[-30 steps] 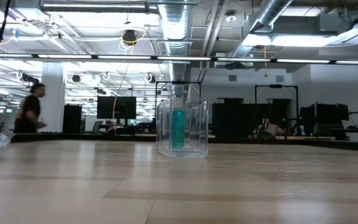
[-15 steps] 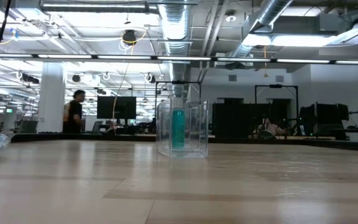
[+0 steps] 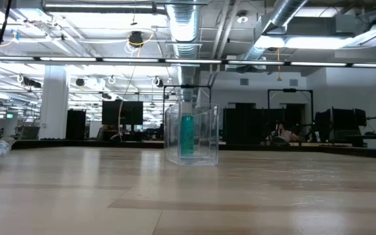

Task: Pick & Place toothbrushing station
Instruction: Put the blue mouthwash bottle into the transparent organizer

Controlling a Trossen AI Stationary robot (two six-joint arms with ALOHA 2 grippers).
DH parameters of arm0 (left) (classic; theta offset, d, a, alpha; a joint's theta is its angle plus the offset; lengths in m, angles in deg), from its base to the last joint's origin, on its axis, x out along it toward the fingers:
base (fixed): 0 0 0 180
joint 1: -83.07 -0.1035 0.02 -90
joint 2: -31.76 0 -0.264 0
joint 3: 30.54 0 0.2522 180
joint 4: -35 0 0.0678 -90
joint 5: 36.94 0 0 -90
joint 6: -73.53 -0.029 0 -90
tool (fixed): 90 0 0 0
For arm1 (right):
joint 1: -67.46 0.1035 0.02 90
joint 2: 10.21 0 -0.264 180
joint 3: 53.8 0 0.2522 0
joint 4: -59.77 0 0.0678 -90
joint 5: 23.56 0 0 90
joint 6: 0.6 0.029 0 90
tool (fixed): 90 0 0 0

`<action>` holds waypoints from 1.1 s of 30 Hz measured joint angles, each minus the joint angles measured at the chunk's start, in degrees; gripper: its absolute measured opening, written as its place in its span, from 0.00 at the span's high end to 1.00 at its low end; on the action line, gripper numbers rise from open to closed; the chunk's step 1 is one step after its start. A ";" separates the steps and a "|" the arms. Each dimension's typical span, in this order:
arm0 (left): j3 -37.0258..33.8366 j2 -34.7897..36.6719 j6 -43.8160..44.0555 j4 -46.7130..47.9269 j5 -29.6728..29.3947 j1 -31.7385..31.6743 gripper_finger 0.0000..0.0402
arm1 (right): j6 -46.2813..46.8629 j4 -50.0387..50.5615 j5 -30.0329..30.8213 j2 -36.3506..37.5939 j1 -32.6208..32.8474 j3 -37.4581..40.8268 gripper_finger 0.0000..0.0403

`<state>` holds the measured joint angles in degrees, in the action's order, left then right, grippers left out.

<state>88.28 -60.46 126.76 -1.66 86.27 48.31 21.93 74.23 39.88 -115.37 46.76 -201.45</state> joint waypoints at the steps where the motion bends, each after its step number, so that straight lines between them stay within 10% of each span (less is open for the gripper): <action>1: 0.00 -0.15 -0.04 0.37 0.33 0.00 0.99 | 0.02 -0.66 -0.71 -0.34 -0.17 -0.01 0.47; 33: -0.07 -7.79 -0.79 -0.82 0.71 2.01 0.99 | -4.44 18.09 -12.64 4.85 -8.03 -0.94 0.47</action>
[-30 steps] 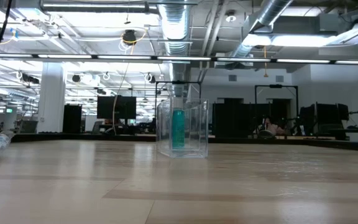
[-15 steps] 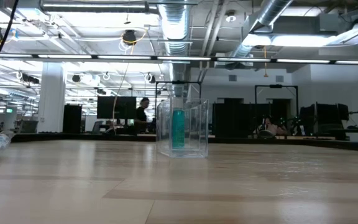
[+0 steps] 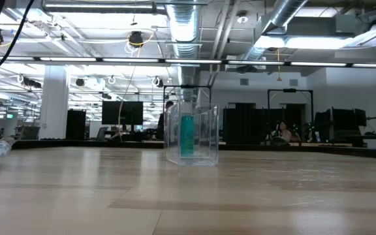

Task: Pick & Place toothbrushing station
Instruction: Put the blue mouthwash bottle into the transparent organizer

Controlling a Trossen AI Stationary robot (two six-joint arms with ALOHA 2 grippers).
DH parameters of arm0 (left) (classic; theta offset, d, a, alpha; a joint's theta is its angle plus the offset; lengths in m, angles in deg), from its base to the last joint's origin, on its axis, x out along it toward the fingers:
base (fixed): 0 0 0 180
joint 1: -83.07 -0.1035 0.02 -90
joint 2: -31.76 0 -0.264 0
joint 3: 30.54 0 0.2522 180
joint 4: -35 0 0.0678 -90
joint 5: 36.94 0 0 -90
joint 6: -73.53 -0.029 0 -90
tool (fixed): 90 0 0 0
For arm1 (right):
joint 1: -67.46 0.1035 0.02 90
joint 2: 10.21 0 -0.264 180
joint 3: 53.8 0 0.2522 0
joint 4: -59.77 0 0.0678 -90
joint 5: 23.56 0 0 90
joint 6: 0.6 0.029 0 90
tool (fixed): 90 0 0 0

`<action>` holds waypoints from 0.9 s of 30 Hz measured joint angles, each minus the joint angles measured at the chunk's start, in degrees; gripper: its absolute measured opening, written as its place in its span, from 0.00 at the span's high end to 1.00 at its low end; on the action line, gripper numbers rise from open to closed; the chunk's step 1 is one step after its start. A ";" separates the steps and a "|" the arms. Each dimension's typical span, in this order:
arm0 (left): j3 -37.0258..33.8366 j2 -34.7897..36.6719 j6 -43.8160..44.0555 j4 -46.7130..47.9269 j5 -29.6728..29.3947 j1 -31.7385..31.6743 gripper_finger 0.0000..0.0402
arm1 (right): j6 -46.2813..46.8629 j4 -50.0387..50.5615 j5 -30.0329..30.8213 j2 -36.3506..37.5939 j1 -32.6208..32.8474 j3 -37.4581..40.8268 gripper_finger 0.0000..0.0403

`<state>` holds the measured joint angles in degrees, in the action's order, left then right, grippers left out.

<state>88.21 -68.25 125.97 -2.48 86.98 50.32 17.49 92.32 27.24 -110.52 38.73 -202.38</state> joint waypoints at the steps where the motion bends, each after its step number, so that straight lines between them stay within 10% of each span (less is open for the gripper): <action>1: 0.02 0.00 -0.08 -0.26 -0.06 0.00 0.99 | -0.31 0.62 0.02 -0.02 -0.02 -0.02 0.47; 27: 0.04 0.02 0.37 -0.15 0.88 0.43 0.99 | 2.97 -0.48 0.11 -0.24 -0.85 0.02 0.47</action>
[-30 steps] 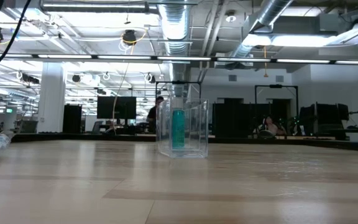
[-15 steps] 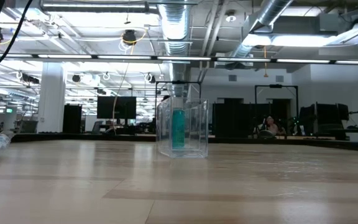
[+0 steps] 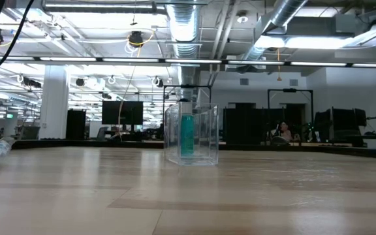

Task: Pick & Place toothbrushing station
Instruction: Put the blue mouthwash bottle into the transparent organizer

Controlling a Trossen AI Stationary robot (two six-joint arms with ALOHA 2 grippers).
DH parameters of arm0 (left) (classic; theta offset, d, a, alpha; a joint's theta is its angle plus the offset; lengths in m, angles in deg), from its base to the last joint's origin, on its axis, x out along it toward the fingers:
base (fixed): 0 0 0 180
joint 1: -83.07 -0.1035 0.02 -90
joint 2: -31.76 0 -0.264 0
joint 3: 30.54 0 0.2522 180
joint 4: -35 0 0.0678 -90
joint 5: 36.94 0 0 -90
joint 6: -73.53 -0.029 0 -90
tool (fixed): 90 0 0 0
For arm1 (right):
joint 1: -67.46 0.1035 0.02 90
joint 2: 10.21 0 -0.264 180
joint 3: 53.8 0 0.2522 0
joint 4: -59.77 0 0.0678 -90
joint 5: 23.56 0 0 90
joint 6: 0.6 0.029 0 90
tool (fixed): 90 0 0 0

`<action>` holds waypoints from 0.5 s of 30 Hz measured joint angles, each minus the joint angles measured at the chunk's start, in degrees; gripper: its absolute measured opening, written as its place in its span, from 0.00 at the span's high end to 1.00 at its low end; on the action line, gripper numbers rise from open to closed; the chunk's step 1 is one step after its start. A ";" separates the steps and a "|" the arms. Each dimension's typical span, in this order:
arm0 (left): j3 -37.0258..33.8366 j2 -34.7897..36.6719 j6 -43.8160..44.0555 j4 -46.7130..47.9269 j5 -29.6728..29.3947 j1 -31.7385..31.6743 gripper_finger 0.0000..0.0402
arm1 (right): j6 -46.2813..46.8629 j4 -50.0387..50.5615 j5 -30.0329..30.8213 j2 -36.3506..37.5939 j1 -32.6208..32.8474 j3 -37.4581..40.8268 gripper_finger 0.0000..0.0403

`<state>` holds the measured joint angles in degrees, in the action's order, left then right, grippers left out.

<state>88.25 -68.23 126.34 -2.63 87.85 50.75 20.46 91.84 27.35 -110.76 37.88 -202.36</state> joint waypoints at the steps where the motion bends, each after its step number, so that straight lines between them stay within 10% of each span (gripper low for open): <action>1: 0.00 0.00 0.04 -0.02 0.21 0.15 0.99 | -0.02 0.73 0.00 0.00 -0.22 0.00 0.47; 15: 0.00 0.00 -2.76 -0.06 1.51 0.11 0.99 | -1.56 2.69 -1.55 -0.07 1.30 0.00 0.47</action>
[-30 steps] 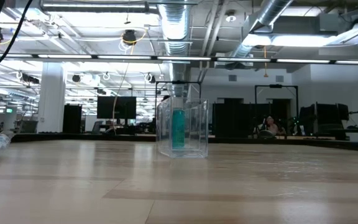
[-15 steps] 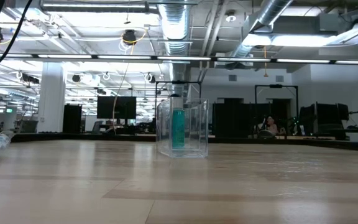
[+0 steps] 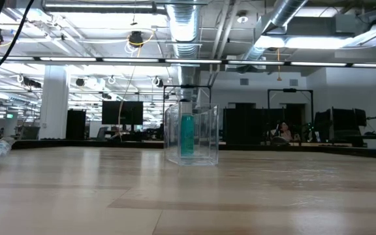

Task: Pick & Place toothbrushing station
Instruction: Put the blue mouthwash bottle into the transparent organizer

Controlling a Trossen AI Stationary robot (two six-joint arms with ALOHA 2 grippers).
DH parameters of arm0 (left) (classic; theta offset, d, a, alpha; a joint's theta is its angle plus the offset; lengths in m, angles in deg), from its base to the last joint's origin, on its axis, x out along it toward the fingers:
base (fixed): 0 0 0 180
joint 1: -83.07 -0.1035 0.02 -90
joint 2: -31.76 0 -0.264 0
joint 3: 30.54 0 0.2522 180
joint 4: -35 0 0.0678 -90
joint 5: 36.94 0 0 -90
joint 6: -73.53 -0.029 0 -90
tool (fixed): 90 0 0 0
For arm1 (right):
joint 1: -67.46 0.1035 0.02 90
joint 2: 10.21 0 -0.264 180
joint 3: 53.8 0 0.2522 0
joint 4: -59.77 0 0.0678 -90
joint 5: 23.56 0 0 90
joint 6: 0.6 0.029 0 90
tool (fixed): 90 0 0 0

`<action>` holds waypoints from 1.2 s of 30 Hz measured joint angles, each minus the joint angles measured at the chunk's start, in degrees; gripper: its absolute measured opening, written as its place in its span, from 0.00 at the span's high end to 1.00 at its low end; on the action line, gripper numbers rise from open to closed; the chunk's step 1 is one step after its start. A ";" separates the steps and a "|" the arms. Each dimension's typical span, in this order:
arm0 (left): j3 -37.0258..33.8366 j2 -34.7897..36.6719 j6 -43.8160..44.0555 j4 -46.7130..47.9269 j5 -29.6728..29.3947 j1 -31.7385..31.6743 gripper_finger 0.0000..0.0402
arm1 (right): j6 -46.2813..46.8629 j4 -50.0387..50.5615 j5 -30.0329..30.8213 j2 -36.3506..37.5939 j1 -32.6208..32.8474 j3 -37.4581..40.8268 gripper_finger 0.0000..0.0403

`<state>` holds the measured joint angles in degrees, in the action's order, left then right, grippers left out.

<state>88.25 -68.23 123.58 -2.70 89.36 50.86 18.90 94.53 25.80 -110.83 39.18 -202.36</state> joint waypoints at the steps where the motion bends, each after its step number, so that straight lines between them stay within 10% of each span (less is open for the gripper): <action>1: 0.00 0.00 -0.19 0.00 0.10 -0.01 0.99 | 0.01 0.00 0.07 0.00 0.03 0.00 0.47; 36: 0.02 -2.08 1.32 -0.59 3.06 0.31 0.99 | 3.06 4.14 -4.74 0.00 -3.01 0.00 0.57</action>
<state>88.28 -70.30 124.90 -3.29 92.43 51.17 21.96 98.67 21.06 -110.83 36.17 -202.36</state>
